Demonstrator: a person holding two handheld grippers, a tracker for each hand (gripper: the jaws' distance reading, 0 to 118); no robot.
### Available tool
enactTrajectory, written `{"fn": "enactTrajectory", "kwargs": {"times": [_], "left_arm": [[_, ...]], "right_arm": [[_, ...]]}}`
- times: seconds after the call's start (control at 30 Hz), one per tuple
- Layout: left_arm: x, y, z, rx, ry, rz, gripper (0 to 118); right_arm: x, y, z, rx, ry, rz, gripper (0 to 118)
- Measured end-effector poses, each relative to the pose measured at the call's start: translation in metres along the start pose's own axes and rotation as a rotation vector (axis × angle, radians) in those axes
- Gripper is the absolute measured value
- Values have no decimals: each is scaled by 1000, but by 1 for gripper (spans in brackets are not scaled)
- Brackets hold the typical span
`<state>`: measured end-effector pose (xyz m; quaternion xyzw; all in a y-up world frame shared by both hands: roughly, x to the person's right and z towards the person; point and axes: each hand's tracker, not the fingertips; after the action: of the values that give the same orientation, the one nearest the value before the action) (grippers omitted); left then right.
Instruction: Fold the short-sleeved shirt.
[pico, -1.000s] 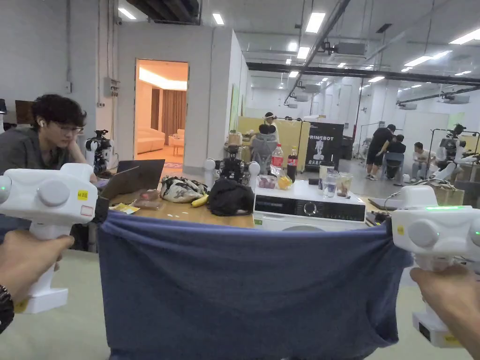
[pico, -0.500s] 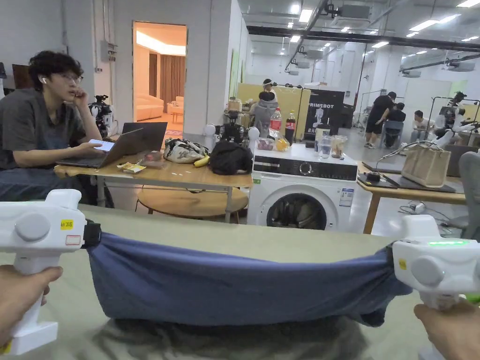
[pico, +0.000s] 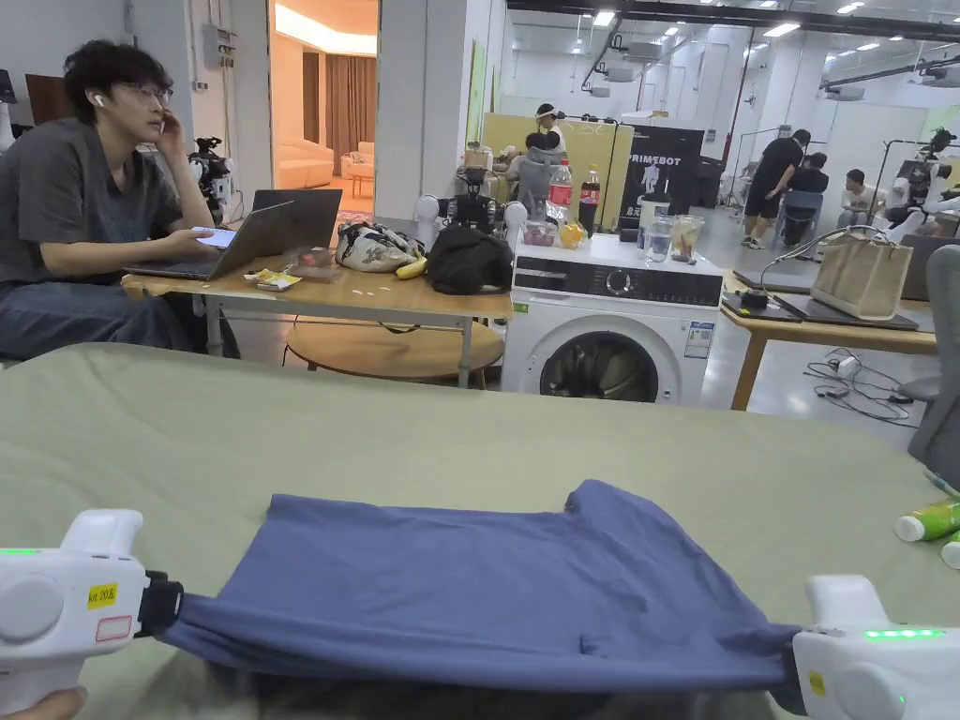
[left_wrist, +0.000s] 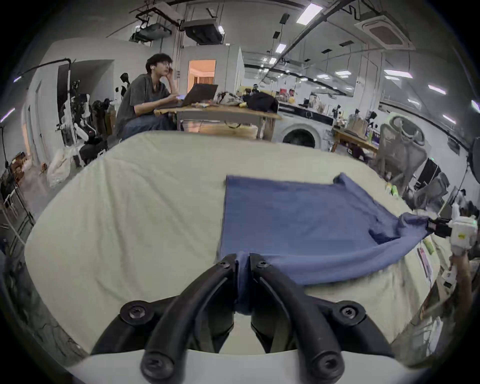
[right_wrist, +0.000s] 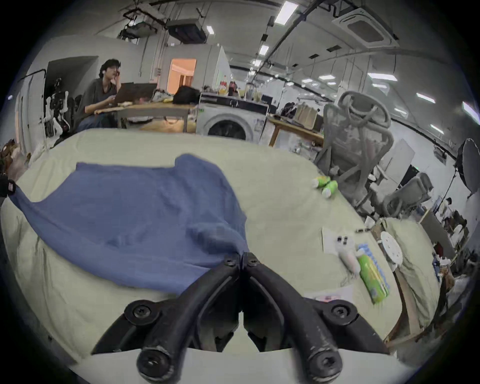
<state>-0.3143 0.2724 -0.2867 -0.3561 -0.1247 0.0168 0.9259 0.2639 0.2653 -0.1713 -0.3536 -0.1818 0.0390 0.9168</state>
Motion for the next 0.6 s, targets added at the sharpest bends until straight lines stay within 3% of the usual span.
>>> {"fn": "enactTrajectory", "kwargs": {"times": [0.33,0.5,0.57,0.6], "left_arm": [[-14,-48,-59,-269,33,10,3],[-23,-62,-69,-261,30,36,3],[-22,-62,-66,-256,30,48,4],[-22,-59,-65,-256,36,51,16]], "right_arm": [[-4,-52,-51,-217,49,24,0],[-7,-69,-63,-225,54,24,0],[-8,-66,-58,-214,32,35,7],[-8,-62,-54,-209,-2,43,18]]}}
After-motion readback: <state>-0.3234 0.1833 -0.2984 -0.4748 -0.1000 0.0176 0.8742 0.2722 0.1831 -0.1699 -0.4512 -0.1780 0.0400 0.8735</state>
